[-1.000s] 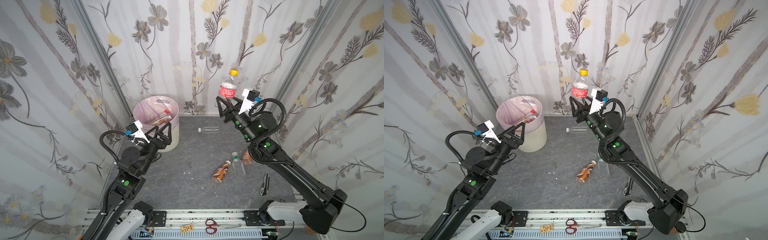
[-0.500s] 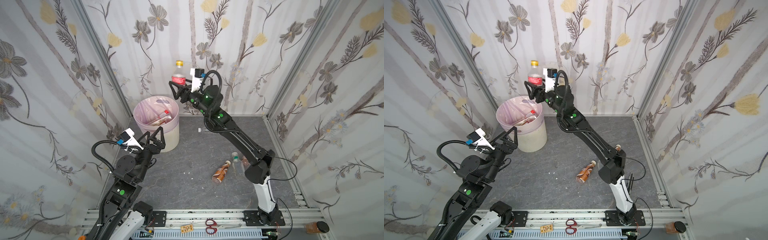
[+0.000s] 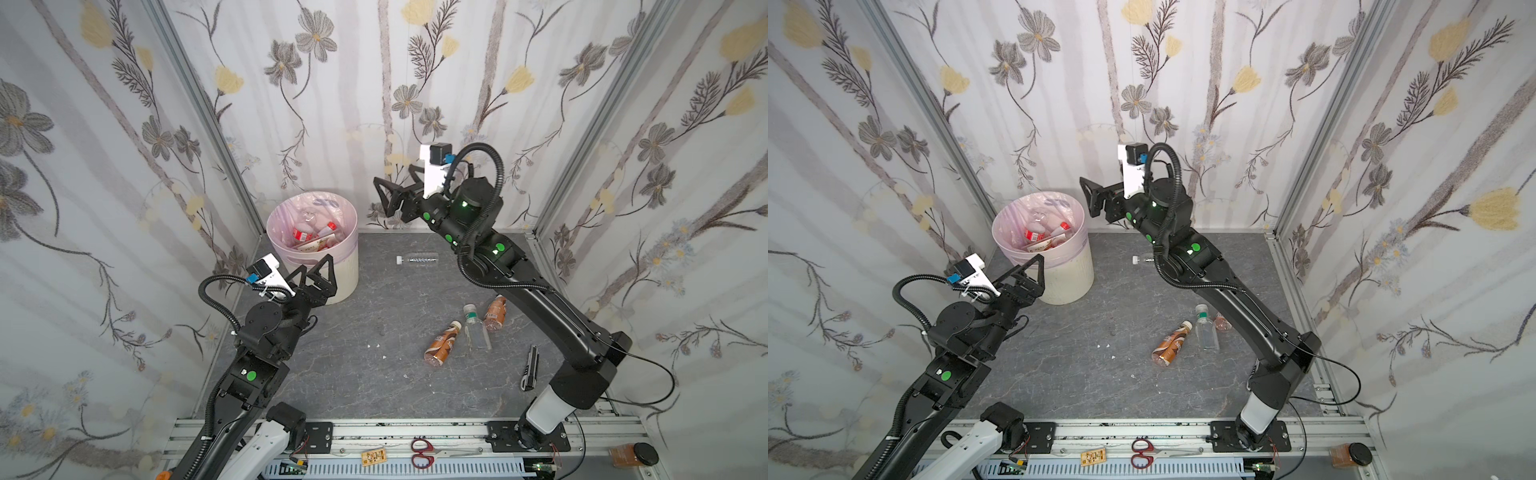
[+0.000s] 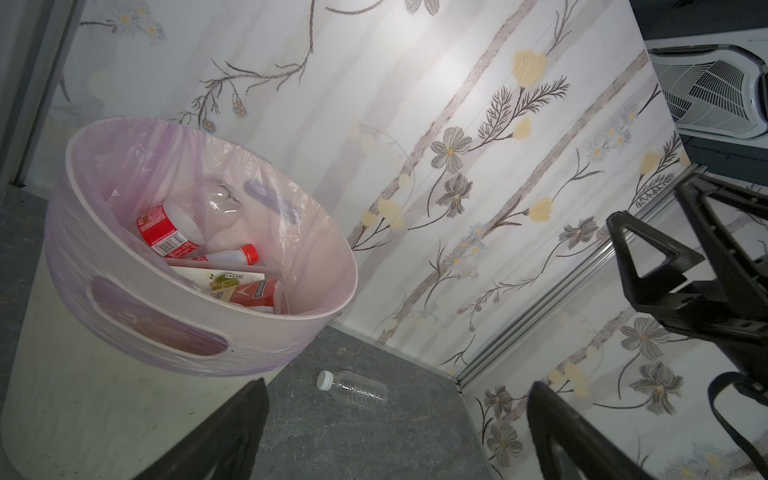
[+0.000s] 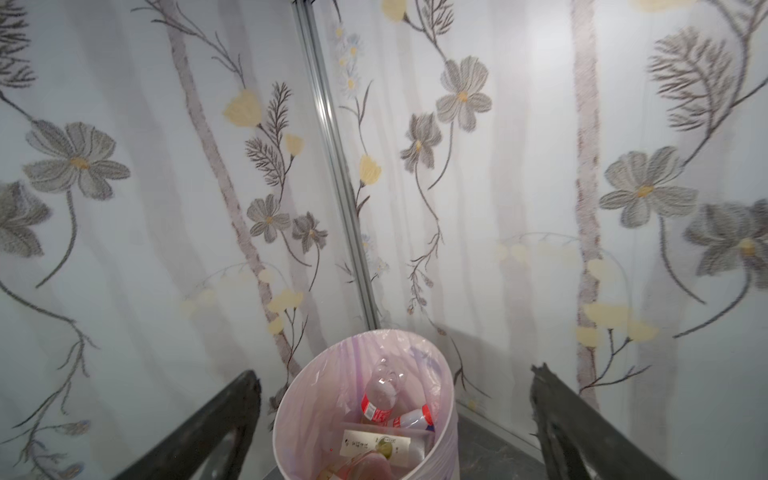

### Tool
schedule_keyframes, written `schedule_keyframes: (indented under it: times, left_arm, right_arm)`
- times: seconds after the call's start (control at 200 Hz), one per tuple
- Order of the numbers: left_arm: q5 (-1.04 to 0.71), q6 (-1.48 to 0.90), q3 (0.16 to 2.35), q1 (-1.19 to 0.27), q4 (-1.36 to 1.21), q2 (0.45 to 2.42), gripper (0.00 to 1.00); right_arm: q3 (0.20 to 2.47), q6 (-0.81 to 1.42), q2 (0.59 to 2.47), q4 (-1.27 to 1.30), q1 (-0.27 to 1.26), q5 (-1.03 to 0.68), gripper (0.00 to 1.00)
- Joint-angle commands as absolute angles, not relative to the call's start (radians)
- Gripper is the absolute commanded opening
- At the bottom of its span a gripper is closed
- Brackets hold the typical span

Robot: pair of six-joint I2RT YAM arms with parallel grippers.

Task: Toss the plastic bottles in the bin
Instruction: 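Move the right gripper back down toward the clear green-label bottle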

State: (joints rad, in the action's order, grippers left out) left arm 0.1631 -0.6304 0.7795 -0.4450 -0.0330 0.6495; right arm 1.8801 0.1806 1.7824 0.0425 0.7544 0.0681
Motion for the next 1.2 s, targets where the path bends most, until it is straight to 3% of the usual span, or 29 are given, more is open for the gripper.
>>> schedule_keyframes:
  times: [0.0, 0.285, 0.674, 0.879, 1.194]
  left_arm:
    - [0.121, -0.648, 0.777, -0.445, -0.049, 0.678, 1.0]
    - [-0.079, -0.715, 0.782, -0.488, -0.05, 0.931, 1.0]
    - [-0.061, -0.704, 0.816, -0.694, -0.081, 1.167, 1.0]
    - [-0.104, -0.705, 0.813, -0.708, -0.11, 1.197, 1.0]
    - [-0.124, -0.71, 0.804, -0.727, -0.145, 1.229, 1.0]
  right_arm:
    - [1.748, 0.175, 1.71, 0.044, 0.727, 0.154, 1.0]
    - [1.249, 0.329, 1.431, -0.039, 0.595, 0.305, 1.0]
    - [0.684, 0.602, 1.201, -0.24, 0.537, 0.403, 1.0]
    - [0.492, 0.705, 1.134, -0.187, 0.536, 0.35, 1.0]
    - [0.425, 0.72, 1.212, -0.157, 0.531, 0.322, 0.97]
